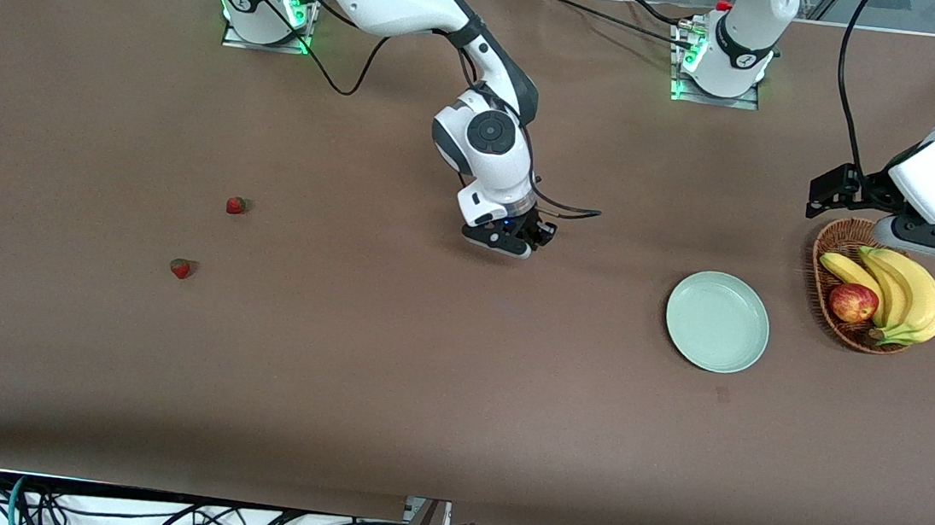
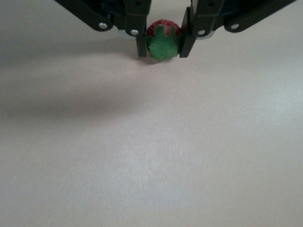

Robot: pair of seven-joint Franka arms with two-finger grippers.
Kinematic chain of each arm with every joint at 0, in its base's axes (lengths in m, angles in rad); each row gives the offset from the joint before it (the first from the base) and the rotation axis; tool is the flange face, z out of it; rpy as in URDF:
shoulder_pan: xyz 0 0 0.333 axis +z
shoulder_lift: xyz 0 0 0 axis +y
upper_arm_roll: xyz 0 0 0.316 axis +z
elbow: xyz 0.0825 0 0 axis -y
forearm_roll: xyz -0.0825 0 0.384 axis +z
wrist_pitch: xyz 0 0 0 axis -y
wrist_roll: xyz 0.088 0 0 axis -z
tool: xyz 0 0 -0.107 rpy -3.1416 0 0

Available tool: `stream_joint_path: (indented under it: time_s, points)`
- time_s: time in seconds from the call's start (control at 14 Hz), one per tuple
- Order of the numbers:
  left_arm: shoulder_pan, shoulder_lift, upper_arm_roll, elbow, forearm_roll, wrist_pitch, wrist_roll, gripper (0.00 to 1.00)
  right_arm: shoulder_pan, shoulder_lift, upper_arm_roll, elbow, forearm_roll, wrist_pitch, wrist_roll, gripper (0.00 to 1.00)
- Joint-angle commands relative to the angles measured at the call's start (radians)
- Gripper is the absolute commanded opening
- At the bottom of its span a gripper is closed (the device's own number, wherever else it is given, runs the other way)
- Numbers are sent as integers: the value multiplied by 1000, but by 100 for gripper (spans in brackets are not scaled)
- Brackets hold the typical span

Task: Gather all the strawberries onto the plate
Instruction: 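Carry the strawberry to mid-table, set it down, open the right gripper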

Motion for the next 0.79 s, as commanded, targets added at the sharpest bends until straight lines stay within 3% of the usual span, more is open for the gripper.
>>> stream_joint_path:
  time_s: [0.0, 0.07, 0.14, 0.5, 0.71]
  points:
    - [11, 13, -1, 23, -25, -26, 10, 100, 11, 23, 7, 36, 18, 20, 8, 36]
    - [17, 15, -1, 23, -27, -29, 12, 100, 11, 20, 7, 38, 18, 20, 11, 55]
    - [22, 15, -1, 23, -27, -34, 12, 100, 11, 15, 4, 38, 14, 18, 11, 100]
    - [22, 19, -3, 23, -28, -32, 12, 100, -73, -34, -14, 61, 3, -26, -68, 100]
    - [16, 94, -8, 24, -30, -26, 12, 100, -164, -72, -14, 61, 5, -182, -274, 100]
